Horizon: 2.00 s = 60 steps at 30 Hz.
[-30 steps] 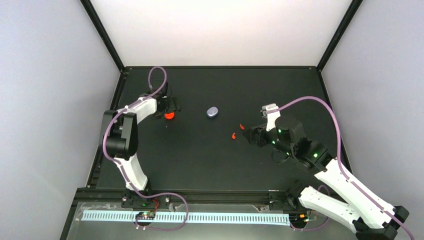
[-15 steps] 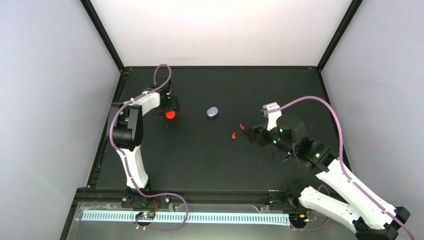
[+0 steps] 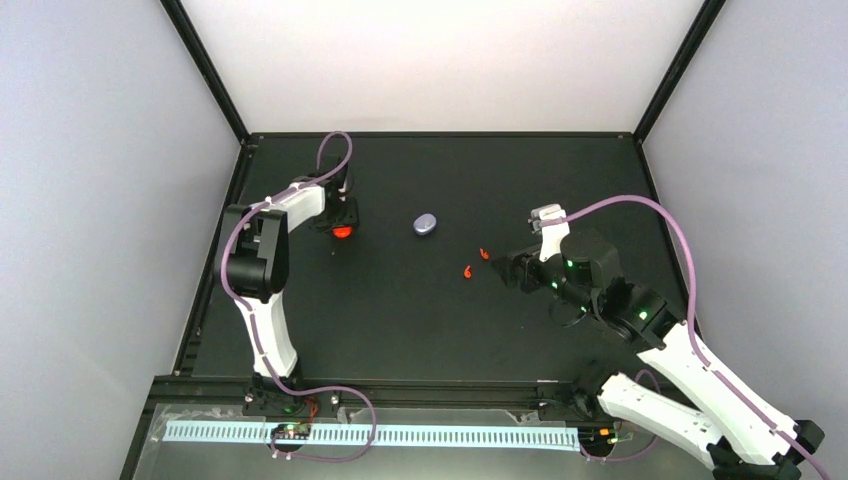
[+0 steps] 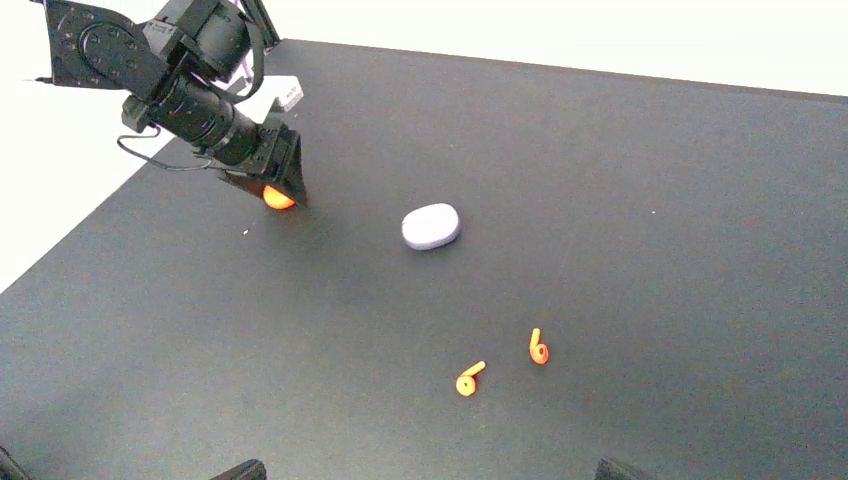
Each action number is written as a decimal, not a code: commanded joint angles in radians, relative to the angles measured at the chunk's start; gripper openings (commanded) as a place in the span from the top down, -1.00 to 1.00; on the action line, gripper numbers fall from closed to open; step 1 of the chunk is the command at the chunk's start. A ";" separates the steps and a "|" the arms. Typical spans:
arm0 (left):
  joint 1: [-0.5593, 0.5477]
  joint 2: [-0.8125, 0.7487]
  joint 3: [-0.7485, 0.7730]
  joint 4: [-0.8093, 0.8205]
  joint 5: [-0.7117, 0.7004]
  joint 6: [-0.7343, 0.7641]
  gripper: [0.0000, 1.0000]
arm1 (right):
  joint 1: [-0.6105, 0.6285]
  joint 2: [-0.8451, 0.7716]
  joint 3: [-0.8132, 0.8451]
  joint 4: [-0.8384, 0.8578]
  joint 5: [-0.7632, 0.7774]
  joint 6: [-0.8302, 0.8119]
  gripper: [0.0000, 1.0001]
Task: Insert the wireless bluetooth earbuds into the charging case
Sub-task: Move the charging case to the center of the board.
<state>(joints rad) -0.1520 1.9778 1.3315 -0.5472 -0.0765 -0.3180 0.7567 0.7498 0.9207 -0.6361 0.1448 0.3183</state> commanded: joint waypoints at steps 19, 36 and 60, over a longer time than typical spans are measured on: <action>-0.329 -0.302 -0.156 0.041 -0.002 0.149 0.03 | -0.004 -0.038 -0.037 0.019 -0.003 0.014 -0.71; -0.117 -0.146 0.014 -0.040 -0.047 -0.012 -0.72 | -0.003 -0.028 -0.031 0.024 -0.022 0.005 -0.71; -0.069 0.119 0.172 -0.118 -0.048 -0.005 -0.18 | -0.003 -0.005 -0.011 0.013 0.005 -0.021 -0.71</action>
<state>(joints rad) -0.2226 2.0670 1.4731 -0.6479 -0.1501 -0.3252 0.7567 0.7479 0.8879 -0.6289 0.1291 0.3126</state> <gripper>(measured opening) 0.612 0.854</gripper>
